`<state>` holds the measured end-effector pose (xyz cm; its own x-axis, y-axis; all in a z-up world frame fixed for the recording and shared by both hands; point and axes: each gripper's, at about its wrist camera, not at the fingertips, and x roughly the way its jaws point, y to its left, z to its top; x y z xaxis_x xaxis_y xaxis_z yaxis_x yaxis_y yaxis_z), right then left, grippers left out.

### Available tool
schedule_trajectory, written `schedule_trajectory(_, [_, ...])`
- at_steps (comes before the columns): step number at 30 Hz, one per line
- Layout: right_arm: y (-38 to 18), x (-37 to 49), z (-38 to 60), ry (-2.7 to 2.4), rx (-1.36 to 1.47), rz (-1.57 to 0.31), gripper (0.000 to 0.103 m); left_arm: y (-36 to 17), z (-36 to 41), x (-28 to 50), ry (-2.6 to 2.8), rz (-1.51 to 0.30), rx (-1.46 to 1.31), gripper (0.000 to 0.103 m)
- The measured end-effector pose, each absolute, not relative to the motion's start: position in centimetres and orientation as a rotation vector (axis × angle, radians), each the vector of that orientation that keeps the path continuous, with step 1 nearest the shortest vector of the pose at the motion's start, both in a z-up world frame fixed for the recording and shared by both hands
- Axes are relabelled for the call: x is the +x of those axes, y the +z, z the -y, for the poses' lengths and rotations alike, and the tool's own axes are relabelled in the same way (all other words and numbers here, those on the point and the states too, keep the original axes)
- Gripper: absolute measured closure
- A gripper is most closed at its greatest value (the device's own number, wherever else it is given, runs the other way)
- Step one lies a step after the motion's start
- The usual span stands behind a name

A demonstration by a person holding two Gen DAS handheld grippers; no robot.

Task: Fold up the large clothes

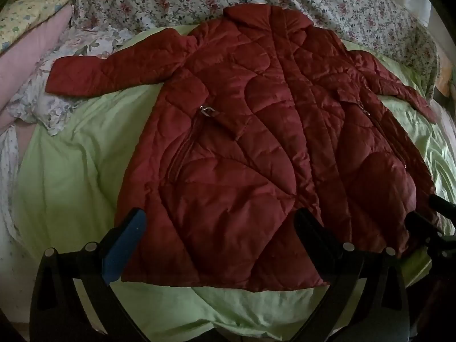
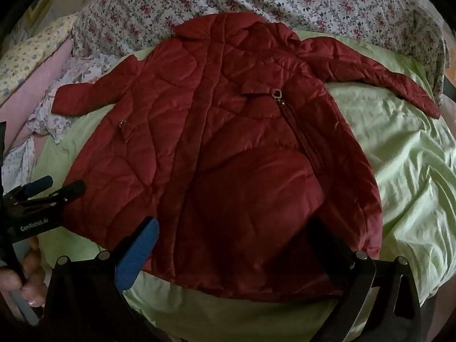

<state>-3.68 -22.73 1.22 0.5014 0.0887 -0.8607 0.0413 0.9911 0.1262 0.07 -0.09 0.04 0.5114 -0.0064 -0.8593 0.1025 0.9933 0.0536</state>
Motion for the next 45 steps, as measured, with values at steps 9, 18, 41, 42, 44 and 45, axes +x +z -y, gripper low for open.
schedule_trajectory(9, [1.1,-3.6,23.3,0.034,0.132,-1.043,0.000,0.0,0.3,-0.1,-0.063,-1.030,0.103,0.000])
schedule_trajectory(18, [1.3,-3.5,22.8,0.030,0.135,-1.041,0.000,0.0,0.6,0.4,-0.063,-1.031,0.106,0.000])
schedule_trajectory(41, [1.2,-3.0,23.3,0.050,0.175,-1.026,0.000,-1.0,0.3,0.9,-0.102,-1.073,0.058,0.000])
schedule_trajectory(42, [1.2,-2.8,23.3,0.042,0.161,-1.031,0.000,-1.0,0.3,1.1,-0.112,-1.083,0.050,0.000])
schedule_trajectory(44, [1.2,-2.7,23.7,0.033,0.158,-1.028,0.000,-1.0,0.2,1.3,-0.120,-1.089,0.042,0.000])
schedule_trajectory(45, [1.2,-2.5,23.8,0.016,0.144,-1.032,0.000,-1.0,0.1,1.5,-0.116,-1.078,0.046,0.000])
